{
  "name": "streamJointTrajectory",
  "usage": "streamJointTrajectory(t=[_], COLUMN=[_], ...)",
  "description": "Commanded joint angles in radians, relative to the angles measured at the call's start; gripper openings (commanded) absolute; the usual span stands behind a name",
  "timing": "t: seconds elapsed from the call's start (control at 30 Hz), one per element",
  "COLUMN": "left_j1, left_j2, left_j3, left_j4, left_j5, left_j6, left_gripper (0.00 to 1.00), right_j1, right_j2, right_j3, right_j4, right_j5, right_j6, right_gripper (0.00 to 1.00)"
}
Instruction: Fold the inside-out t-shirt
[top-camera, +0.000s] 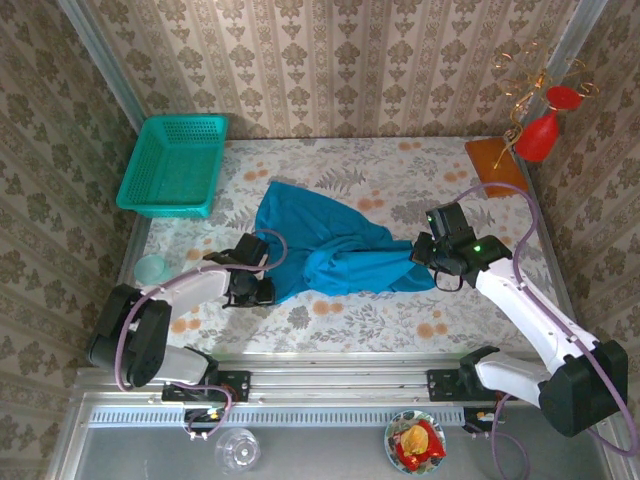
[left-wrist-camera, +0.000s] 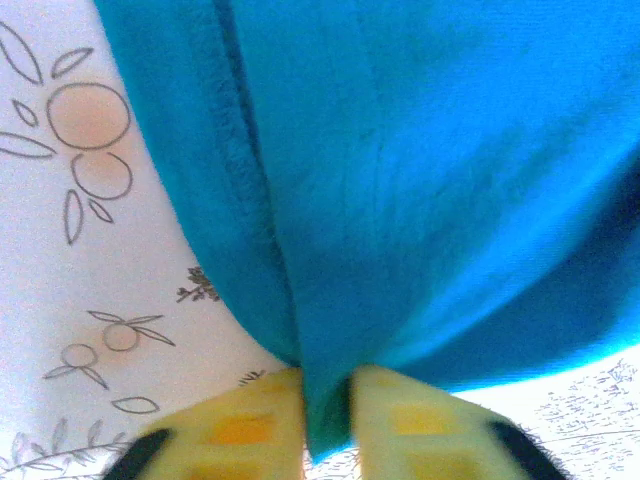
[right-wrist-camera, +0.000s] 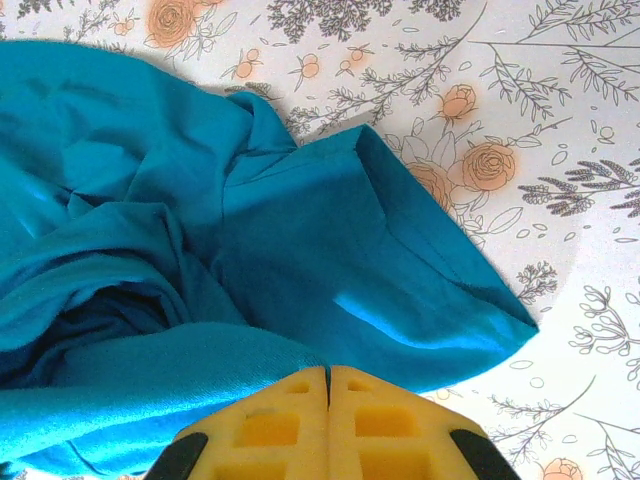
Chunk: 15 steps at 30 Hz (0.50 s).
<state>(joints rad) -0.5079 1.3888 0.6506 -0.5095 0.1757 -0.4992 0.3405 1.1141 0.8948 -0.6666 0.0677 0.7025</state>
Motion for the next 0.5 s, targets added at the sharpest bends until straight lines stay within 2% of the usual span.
streamJointTrajectory(t=[0.0, 0.07, 0.2, 0.3, 0.47], left_j1=[-0.009, 0.025, 0.153, 0.291, 0.615], left_j2=[0.012, -0.033, -0.149, -0.224, -0.309], left_j3=[0.016, 0.039, 0.149, 0.280, 0.489], left_j4=[0.072, 0.072, 0.000, -0.063, -0.070], left_j5=[0.103, 0.124, 0.146, 0.183, 0.324], left_j6=[0.010, 0.025, 0.086, 0.137, 0.147], left_gripper=[0.06, 0.00, 0.00, 0.00, 0.00], right_j1=[-0.005, -0.004, -0.012, -0.040, -0.130], right_j2=[-0.024, -0.020, -0.006, 0.002, 0.004], right_j3=[0.035, 0.071, 0.183, 0.284, 0.469], right_j4=[0.010, 0.001, -0.040, -0.078, -0.129], right_j5=[-0.004, 0.002, 0.034, 0.057, 0.070], right_j6=[-0.014, -0.030, -0.082, -0.134, -0.215], right_gripper=[0.00, 0.00, 0.00, 0.00, 0.00])
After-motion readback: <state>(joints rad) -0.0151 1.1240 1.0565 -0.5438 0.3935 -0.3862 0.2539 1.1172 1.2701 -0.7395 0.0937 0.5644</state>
